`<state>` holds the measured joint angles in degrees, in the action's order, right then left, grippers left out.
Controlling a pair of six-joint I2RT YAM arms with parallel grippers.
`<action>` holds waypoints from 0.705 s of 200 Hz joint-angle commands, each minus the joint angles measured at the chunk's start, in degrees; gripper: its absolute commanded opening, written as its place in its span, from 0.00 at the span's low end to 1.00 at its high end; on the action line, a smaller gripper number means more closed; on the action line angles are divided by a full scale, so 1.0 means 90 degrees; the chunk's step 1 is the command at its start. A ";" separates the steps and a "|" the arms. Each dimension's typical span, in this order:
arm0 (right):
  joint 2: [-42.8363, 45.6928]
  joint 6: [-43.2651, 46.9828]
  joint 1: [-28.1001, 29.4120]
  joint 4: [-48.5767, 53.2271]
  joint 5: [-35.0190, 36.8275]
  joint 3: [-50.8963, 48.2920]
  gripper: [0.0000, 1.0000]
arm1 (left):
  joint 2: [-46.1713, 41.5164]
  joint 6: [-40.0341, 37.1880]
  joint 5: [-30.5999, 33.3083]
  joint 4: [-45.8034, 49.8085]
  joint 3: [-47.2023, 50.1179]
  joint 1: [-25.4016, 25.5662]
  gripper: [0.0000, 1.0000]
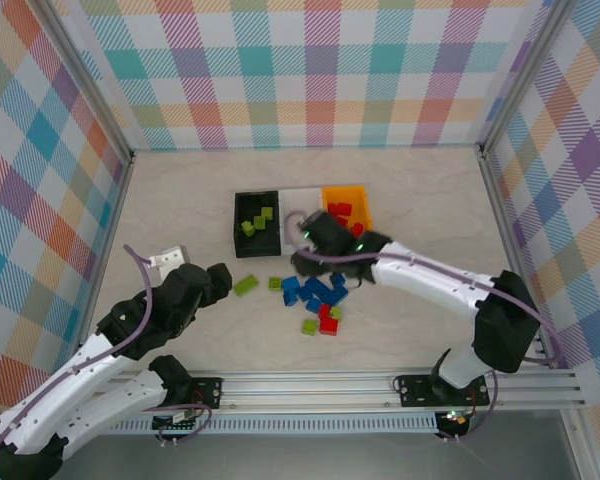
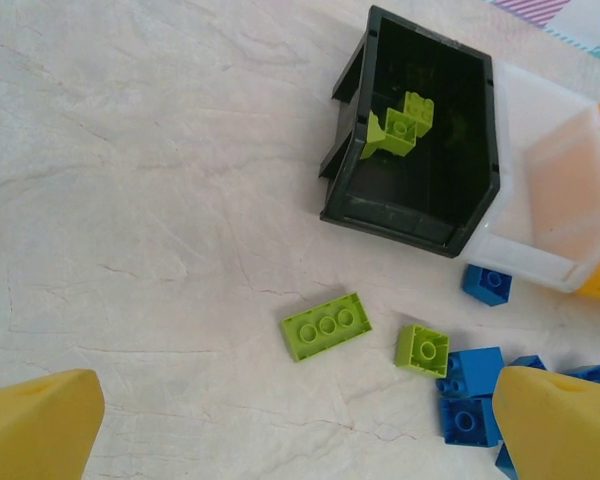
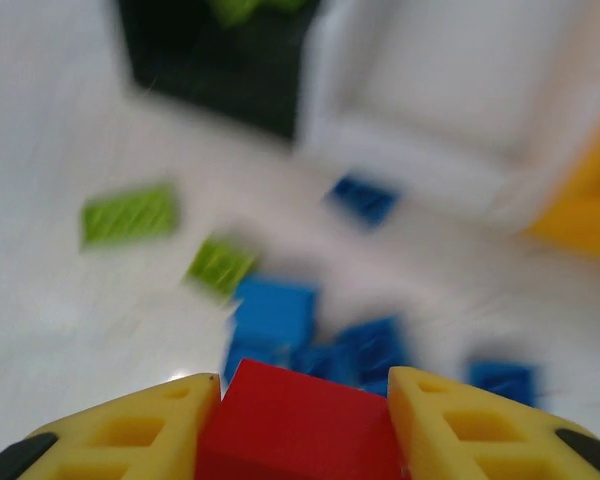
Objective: Sort the legos into containers by color
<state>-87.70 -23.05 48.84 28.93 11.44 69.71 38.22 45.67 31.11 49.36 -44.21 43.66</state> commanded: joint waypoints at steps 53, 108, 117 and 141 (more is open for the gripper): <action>-0.2419 0.0091 -0.2177 0.0166 0.0125 0.2242 0.39 | 0.0398 0.0208 -0.0107 -0.0204 0.0204 0.0060 1.00; -0.3235 -0.0286 -0.2519 0.0419 0.0046 0.2928 0.61 | 0.0718 0.0262 -0.0193 -0.0371 0.0254 0.0053 1.00; -0.3159 -0.0261 -0.2504 0.0358 -0.0040 0.2904 0.65 | 0.0793 0.0229 -0.0191 -0.0419 0.0268 0.0044 1.00; -0.2624 -0.0228 -0.2430 0.0167 -0.0186 0.2640 0.67 | 0.1161 -0.0046 -0.0369 -0.0705 0.0277 -0.0041 1.00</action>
<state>-116.81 -24.77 26.33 31.14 11.51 93.49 46.04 47.11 29.30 46.46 -42.44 43.64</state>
